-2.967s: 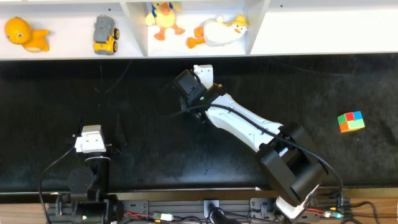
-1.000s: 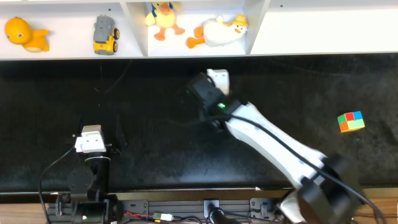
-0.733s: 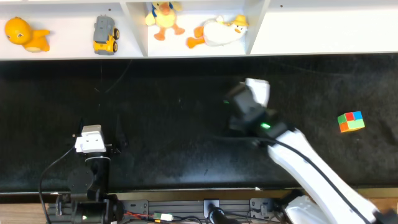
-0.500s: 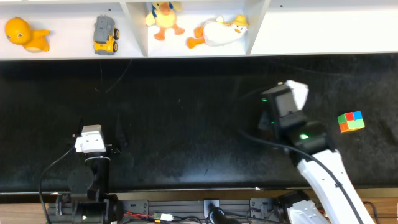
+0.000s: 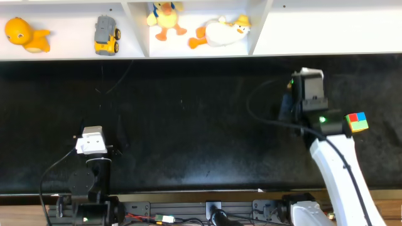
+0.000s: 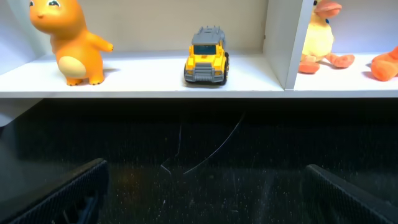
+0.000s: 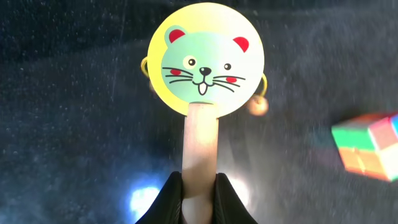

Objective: Store Toys

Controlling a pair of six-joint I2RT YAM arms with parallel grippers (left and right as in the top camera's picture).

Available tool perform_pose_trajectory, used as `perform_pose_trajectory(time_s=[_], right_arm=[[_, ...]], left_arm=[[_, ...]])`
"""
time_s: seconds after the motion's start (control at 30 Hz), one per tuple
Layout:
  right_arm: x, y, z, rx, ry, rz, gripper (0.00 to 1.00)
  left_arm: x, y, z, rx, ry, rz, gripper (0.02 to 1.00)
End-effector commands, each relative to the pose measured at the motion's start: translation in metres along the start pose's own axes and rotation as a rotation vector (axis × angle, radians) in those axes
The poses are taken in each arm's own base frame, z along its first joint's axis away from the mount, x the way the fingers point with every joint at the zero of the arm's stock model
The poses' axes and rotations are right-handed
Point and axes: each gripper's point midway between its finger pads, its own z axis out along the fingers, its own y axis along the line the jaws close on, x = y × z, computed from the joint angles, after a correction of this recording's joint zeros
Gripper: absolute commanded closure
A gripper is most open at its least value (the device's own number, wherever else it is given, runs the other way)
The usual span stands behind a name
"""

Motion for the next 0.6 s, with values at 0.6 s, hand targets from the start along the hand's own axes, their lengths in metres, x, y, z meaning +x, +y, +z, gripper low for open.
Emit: perform_pose_trajectory(time_s=[0.6], right_arm=[[-0.127, 0.047, 0.042, -0.091, -0.111, -0.34, 0.958]], left_arm=[[-0.001, -0.001, 0.0, 0.004, -0.006, 0.015, 0.02]])
